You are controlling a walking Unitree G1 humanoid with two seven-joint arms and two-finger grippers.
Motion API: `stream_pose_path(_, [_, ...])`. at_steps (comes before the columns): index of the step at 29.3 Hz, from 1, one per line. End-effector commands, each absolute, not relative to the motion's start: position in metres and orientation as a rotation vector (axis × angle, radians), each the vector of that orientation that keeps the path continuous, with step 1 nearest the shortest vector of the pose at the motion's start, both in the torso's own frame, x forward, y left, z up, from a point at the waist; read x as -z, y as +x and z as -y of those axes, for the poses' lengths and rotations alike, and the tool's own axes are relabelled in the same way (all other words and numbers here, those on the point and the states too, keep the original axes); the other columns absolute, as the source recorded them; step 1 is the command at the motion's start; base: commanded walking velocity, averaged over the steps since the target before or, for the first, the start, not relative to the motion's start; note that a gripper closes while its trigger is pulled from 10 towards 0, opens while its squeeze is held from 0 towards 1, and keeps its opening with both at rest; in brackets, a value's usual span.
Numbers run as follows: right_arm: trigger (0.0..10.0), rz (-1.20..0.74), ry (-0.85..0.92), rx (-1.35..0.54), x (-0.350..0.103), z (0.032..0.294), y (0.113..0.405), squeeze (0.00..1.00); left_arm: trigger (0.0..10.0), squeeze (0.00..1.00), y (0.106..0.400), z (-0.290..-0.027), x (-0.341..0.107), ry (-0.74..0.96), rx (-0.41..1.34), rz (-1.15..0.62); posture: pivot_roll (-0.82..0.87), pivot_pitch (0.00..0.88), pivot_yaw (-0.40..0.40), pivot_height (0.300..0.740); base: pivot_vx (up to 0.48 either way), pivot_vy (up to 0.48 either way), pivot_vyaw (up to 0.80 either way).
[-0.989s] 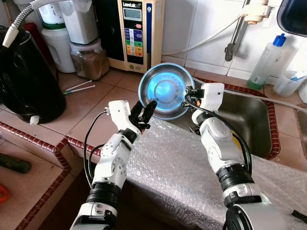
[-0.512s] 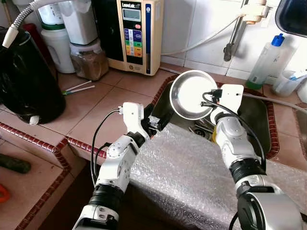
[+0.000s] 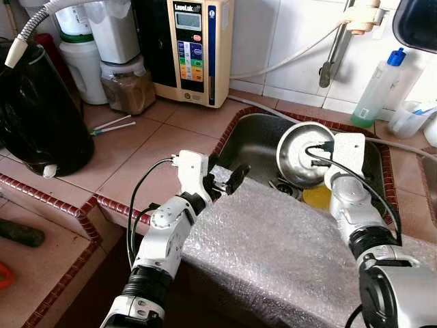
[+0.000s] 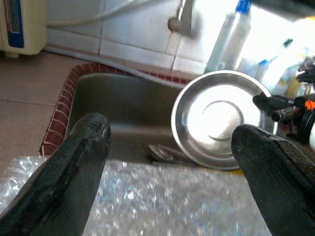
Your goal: Kitchen organization
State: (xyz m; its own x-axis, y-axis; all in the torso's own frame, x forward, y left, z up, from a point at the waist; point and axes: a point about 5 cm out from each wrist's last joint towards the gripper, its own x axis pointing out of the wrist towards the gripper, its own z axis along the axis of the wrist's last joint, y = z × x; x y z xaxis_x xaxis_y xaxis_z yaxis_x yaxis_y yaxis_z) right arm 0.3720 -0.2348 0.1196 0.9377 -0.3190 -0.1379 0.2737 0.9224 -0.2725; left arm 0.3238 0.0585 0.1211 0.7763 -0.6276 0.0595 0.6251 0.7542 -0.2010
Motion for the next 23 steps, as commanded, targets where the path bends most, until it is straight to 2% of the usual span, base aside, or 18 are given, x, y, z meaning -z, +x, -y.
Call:
stream_pose_path(1, [0.0, -0.203, -0.295, 0.326, -0.121, 0.241, 0.372, 0.0, 10.0, 1.0, 0.32, -0.055, -0.119, -0.18, 0.722, -0.026, 0.02, 0.0, 0.009, 0.74, 0.0, 0.0, 0.0])
stream_pose_path(6, [0.0, -0.317, -0.354, 0.33, -0.1, 0.249, 0.361, 0.0, 10.0, 1.0, 0.319, -0.051, -0.121, -0.2, 0.734, -0.024, 0.02, 0.0, 0.008, 0.74, 0.0, 0.0, 0.0])
stream_pose_path(17, [0.0, -0.438, -0.274, 0.27, -0.071, 0.239, 0.349, 0.0, 10.0, 1.0, 0.317, -0.048, -0.118, -0.134, 0.761, -0.057, 0.03, 0.0, 0.016, 0.74, 0.0, 0.0, 0.0])
stream_pose_path(18, [2.4, -0.443, -0.257, 0.263, -0.07, 0.237, 0.348, 0.0, 10.0, 1.0, 0.317, -0.049, -0.117, -0.12, 0.763, -0.065, 0.03, 0.0, 0.015, 0.74, 0.0, 0.0, 0.0])
stream_pose_path(19, [3.3, -0.442, -0.253, 0.26, -0.07, 0.237, 0.348, 0.09, 10.0, 1.0, 0.317, -0.049, -0.117, -0.115, 0.765, -0.07, 0.03, 0.0, 0.015, 0.74, 0.0, 0.0, 0.0])
stream_pose_path(20, [3.3, -0.44, -0.249, 0.258, -0.07, 0.236, 0.349, 0.09, 10.0, 1.0, 0.317, -0.049, -0.116, -0.108, 0.767, -0.076, 0.03, 0.0, 0.015, 0.74, 0.0, 0.0, 0.0])
stream_pose_path(21, [3.8, -0.44, -0.242, 0.254, -0.069, 0.235, 0.349, 1.0, 10.0, 1.0, 0.317, -0.049, -0.116, -0.105, 0.768, -0.076, 0.03, 0.0, 0.015, 0.74, 0.0, 0.0, 0.0])
stream_pose_path(23, [10.0, -0.437, -0.222, 0.246, -0.069, 0.233, 0.349, 1.0, 10.0, 1.0, 0.318, -0.049, -0.116, -0.102, 0.766, -0.073, 0.03, 0.0, 0.015, 0.74, 0.0, 0.0, 0.0])
